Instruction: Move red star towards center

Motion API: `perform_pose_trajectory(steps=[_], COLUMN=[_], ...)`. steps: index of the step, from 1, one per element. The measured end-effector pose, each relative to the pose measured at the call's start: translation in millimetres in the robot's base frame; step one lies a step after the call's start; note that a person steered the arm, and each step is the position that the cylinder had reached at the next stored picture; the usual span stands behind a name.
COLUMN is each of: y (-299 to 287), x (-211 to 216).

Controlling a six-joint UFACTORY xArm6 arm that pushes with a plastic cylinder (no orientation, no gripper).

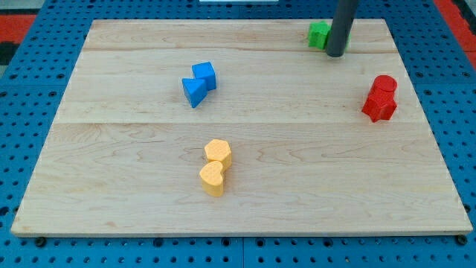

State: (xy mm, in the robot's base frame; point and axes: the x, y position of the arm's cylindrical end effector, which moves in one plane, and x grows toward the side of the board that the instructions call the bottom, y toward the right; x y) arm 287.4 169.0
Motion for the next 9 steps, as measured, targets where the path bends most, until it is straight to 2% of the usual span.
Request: perform_pose_trajectory(steps=[2, 3, 4, 5, 7, 8, 9], y=[0.0, 18.2, 100.6, 164.2, 50.0, 16.2, 8.0], x=[-2.0, 10.7, 66.5, 103.4, 116.0, 114.7, 114.6])
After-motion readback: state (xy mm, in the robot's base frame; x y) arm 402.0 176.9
